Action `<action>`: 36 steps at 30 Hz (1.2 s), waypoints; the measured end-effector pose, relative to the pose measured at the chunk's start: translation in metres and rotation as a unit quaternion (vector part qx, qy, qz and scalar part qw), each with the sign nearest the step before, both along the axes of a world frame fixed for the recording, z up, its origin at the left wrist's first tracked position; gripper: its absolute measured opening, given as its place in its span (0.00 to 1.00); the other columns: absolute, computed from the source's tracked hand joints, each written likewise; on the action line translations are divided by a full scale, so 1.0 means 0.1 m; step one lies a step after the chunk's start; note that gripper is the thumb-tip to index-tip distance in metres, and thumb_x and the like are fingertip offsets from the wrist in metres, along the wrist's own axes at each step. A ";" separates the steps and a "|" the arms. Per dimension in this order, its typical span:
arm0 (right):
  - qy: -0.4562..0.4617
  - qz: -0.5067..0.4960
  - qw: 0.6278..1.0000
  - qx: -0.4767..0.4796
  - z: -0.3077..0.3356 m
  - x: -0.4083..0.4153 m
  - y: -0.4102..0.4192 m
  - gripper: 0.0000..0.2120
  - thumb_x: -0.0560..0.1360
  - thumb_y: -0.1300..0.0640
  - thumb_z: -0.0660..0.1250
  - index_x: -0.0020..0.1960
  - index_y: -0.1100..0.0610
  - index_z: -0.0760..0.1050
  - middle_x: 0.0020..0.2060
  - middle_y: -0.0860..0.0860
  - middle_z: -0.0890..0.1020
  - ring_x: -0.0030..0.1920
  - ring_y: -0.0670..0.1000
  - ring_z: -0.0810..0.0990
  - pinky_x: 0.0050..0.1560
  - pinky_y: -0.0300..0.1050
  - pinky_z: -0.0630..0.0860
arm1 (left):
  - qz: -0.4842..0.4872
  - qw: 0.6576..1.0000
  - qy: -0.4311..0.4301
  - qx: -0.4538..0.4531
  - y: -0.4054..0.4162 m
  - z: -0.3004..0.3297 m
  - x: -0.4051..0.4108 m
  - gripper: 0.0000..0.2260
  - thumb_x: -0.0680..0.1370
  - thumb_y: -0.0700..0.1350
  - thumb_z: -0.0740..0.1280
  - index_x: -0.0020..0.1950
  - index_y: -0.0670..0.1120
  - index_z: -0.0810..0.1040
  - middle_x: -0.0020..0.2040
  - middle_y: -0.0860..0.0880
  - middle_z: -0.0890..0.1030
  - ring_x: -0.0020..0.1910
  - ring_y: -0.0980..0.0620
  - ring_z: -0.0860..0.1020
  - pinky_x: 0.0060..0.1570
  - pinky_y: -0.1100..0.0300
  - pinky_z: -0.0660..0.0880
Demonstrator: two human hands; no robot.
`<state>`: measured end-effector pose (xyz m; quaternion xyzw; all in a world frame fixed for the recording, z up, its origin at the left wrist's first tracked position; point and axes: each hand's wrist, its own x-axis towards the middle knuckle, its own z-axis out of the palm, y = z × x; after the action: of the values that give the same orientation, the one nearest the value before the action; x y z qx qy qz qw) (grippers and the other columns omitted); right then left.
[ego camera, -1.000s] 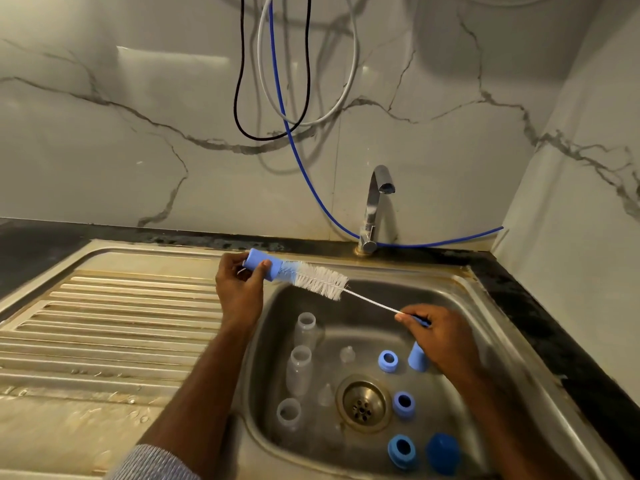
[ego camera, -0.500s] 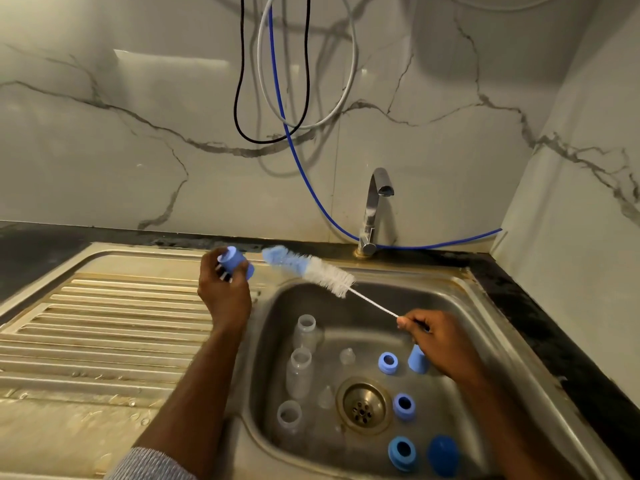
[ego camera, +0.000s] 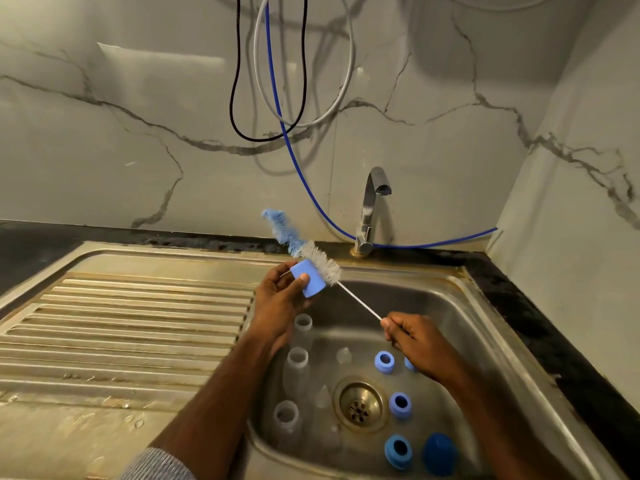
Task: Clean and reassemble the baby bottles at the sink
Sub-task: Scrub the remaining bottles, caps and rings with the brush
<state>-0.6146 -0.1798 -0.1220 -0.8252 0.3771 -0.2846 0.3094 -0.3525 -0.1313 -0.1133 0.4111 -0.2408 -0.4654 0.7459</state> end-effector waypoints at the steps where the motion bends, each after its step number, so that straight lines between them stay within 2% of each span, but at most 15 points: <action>1: 0.002 -0.004 1.000 0.008 0.00 -0.03 -0.02 0.17 0.83 0.54 0.61 0.36 0.55 0.73 0.27 0.48 0.73 0.30 0.44 0.71 0.37 0.47 0.71 | 0.025 0.999 0.022 0.001 -0.01 0.01 0.03 0.19 0.73 0.39 0.73 0.63 0.45 0.78 0.57 0.44 0.84 0.55 0.44 0.85 0.50 0.46 0.83; 4: 0.027 -0.008 0.999 0.021 0.01 -0.12 -0.07 0.18 0.83 0.54 0.61 0.36 0.57 0.74 0.27 0.48 0.74 0.30 0.45 0.72 0.38 0.49 0.73 | 0.073 0.994 0.081 -0.001 0.00 0.01 0.19 0.15 0.77 0.36 0.70 0.63 0.44 0.77 0.58 0.43 0.82 0.55 0.44 0.84 0.47 0.51 0.84; 7: 0.043 0.009 0.999 0.012 0.00 0.01 0.01 0.18 0.83 0.53 0.61 0.36 0.56 0.74 0.27 0.48 0.75 0.30 0.45 0.73 0.37 0.46 0.74 | 0.037 0.998 0.047 -0.001 0.04 -0.03 0.18 0.13 0.78 0.36 0.69 0.61 0.45 0.78 0.56 0.43 0.85 0.55 0.44 0.85 0.47 0.51 0.84; 11: -0.002 -0.004 1.000 0.012 0.02 0.07 0.01 0.18 0.84 0.54 0.61 0.35 0.55 0.73 0.27 0.49 0.74 0.29 0.44 0.71 0.34 0.43 0.72 | -0.052 0.998 -0.031 0.004 0.04 -0.04 -0.05 0.15 0.78 0.37 0.68 0.65 0.46 0.77 0.57 0.44 0.85 0.56 0.43 0.84 0.59 0.43 0.79; 14: -0.003 0.004 0.998 0.068 0.05 -0.10 -0.04 0.19 0.84 0.55 0.61 0.33 0.54 0.72 0.24 0.46 0.72 0.26 0.42 0.68 0.32 0.39 0.68 | -0.011 1.000 0.022 -0.006 0.02 0.00 -0.01 0.15 0.78 0.36 0.69 0.63 0.46 0.77 0.59 0.43 0.83 0.56 0.43 0.84 0.54 0.43 0.82; 17: 0.028 0.017 0.997 0.066 0.05 -0.06 -0.01 0.20 0.84 0.55 0.60 0.33 0.55 0.71 0.24 0.45 0.72 0.26 0.41 0.69 0.32 0.37 0.68 | -0.003 0.997 0.075 -0.012 0.02 0.01 0.07 0.15 0.78 0.36 0.68 0.64 0.46 0.77 0.59 0.44 0.83 0.57 0.41 0.83 0.52 0.38 0.81; 21: 0.013 0.003 0.999 0.029 0.04 0.12 0.04 0.19 0.84 0.53 0.59 0.34 0.54 0.72 0.27 0.49 0.73 0.30 0.45 0.71 0.34 0.41 0.72 | -0.058 0.996 0.068 -0.009 0.05 0.01 -0.08 0.22 0.72 0.39 0.71 0.65 0.44 0.76 0.60 0.41 0.83 0.58 0.42 0.83 0.53 0.44 0.83; 23: 0.005 -0.006 1.000 0.026 0.04 0.06 0.01 0.20 0.84 0.54 0.60 0.34 0.54 0.71 0.27 0.47 0.72 0.30 0.44 0.70 0.36 0.43 0.71 | -0.064 0.995 0.069 -0.017 0.03 0.03 -0.11 0.23 0.71 0.37 0.72 0.66 0.42 0.76 0.60 0.41 0.83 0.58 0.42 0.83 0.52 0.48 0.83; 28: 0.007 0.014 0.996 0.092 0.04 -0.14 -0.08 0.20 0.84 0.56 0.60 0.33 0.53 0.69 0.25 0.46 0.69 0.28 0.44 0.65 0.33 0.43 0.65 | -0.029 0.996 0.074 -0.034 0.02 0.06 0.08 0.21 0.70 0.37 0.72 0.63 0.44 0.78 0.59 0.43 0.83 0.59 0.43 0.83 0.56 0.44 0.81; 33: -0.013 -0.012 0.999 0.030 0.01 0.13 0.02 0.20 0.84 0.54 0.61 0.33 0.53 0.71 0.26 0.46 0.71 0.28 0.43 0.69 0.32 0.39 0.70 | -0.070 0.995 0.070 0.000 0.05 0.05 -0.06 0.25 0.72 0.40 0.73 0.69 0.42 0.74 0.61 0.40 0.83 0.59 0.39 0.82 0.55 0.38 0.80; 36: -0.012 0.010 0.997 0.080 0.05 -0.03 -0.03 0.20 0.84 0.55 0.61 0.32 0.53 0.70 0.24 0.45 0.70 0.27 0.42 0.67 0.32 0.37 0.67 | -0.046 0.990 0.133 -0.008 0.03 0.06 -0.01 0.17 0.77 0.39 0.68 0.65 0.41 0.75 0.61 0.39 0.83 0.58 0.40 0.83 0.51 0.45 0.83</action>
<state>-0.6174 -0.1830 -0.1166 -0.7982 0.3865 -0.2605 0.3816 -0.3539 -0.1278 -0.1077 0.3279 -0.1619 -0.5478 0.7524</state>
